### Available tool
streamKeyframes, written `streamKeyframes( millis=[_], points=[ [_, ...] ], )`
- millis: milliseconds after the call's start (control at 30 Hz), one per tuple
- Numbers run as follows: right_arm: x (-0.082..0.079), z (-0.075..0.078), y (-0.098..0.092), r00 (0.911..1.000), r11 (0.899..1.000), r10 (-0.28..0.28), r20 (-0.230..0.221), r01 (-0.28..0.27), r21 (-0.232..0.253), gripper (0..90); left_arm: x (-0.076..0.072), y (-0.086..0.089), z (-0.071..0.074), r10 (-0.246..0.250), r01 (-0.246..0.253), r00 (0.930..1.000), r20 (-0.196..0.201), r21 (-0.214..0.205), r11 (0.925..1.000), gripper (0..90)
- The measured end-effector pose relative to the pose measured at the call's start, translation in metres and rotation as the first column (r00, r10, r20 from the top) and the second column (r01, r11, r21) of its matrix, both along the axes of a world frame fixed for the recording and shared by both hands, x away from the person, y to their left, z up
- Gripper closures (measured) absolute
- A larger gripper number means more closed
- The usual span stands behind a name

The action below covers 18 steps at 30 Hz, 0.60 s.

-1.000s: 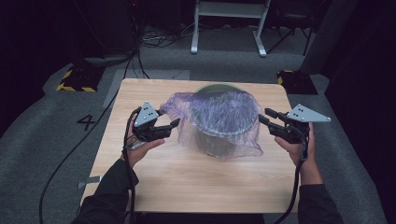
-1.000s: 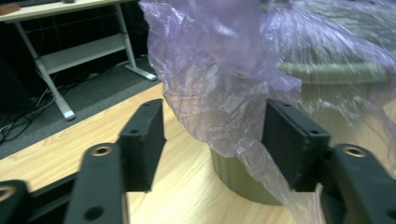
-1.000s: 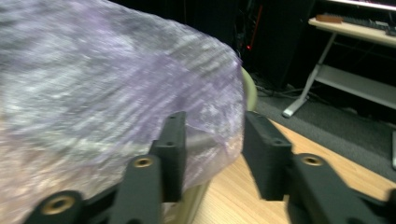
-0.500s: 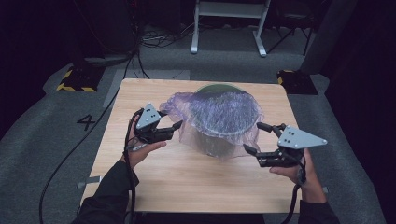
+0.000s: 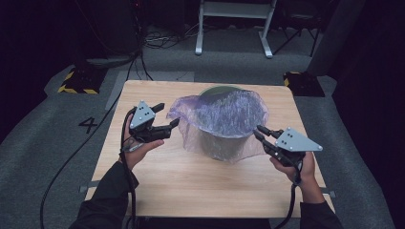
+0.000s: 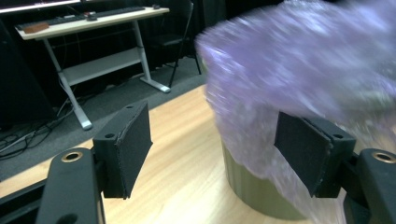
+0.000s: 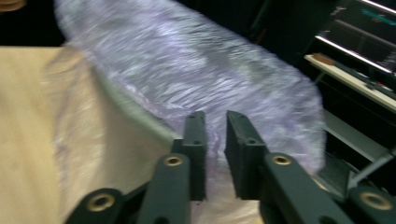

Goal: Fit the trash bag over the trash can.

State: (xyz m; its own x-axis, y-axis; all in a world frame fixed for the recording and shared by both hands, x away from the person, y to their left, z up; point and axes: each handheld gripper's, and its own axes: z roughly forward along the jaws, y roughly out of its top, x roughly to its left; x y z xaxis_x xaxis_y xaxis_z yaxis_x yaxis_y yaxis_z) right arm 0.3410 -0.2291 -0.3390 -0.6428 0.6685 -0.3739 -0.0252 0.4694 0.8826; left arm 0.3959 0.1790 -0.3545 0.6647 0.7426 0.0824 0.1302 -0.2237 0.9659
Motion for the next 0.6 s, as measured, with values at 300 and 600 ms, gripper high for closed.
streamKeyframes(
  millis=[300, 600],
  points=[
    [0.03, 0.01, -0.009, 0.9969, 0.996, -0.078, -0.007, 0.079, 0.047, 85.8, 0.023, -0.016, 0.014, 0.008, -0.009, 1.0, 0.004, 0.076, 0.9971, 28.1],
    [0.065, 0.017, -0.024, 0.9871, 0.987, -0.154, -0.044, 0.156, 0.047, 87.8, 0.045, -0.036, 0.02, -0.052, 0.054, 0.9985, -0.014, 0.186, 0.9811, 64.6]
  ],
)
